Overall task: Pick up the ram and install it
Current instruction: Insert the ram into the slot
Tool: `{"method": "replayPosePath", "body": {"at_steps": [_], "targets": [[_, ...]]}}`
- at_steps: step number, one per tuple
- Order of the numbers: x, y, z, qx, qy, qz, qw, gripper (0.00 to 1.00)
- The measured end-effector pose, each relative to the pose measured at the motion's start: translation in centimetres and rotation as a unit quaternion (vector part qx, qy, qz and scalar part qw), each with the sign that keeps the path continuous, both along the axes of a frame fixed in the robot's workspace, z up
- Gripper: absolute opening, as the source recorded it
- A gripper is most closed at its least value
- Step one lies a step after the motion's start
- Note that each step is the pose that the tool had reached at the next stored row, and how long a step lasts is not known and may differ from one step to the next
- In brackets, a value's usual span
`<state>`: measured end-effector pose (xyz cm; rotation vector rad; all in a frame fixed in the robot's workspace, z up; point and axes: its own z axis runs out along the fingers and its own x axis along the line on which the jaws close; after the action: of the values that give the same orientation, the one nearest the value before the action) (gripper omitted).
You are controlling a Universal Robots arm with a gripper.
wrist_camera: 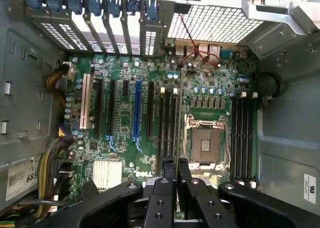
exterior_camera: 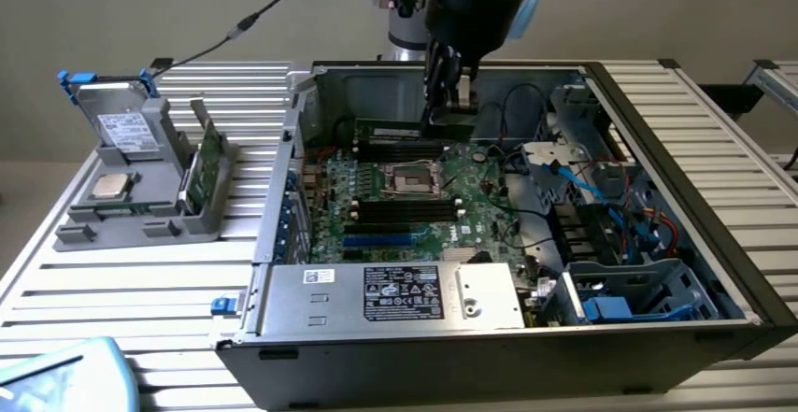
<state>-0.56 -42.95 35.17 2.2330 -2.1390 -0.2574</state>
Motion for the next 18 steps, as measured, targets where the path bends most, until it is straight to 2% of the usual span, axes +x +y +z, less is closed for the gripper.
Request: {"method": "replayPosePath", "body": {"at_steps": [3, 4, 5, 8, 9, 10, 18], "targets": [[0.0, 0.06, -0.34, -0.0019, -0.0022, 0.0, 1.0, 0.14], [0.0, 0.08, -0.43, -0.0027, -0.004, 0.0, 1.0, 0.14], [0.0, 0.09, -0.49, -0.0037, -0.0064, 0.0, 1.0, 0.14], [0.0, 0.16, -0.65, -0.0077, -0.0163, 0.0, 0.9998, 0.14], [0.0, 0.17, -0.73, -0.0086, -0.0189, 0.0, 0.9998, 0.14], [0.0, 0.2, -0.88, -0.0089, -0.0201, 0.0, 0.9998, 0.14], [-0.3, 0.64, -2.34, -0.0095, -0.0203, 0.0, 0.9997, 0.14]]}}
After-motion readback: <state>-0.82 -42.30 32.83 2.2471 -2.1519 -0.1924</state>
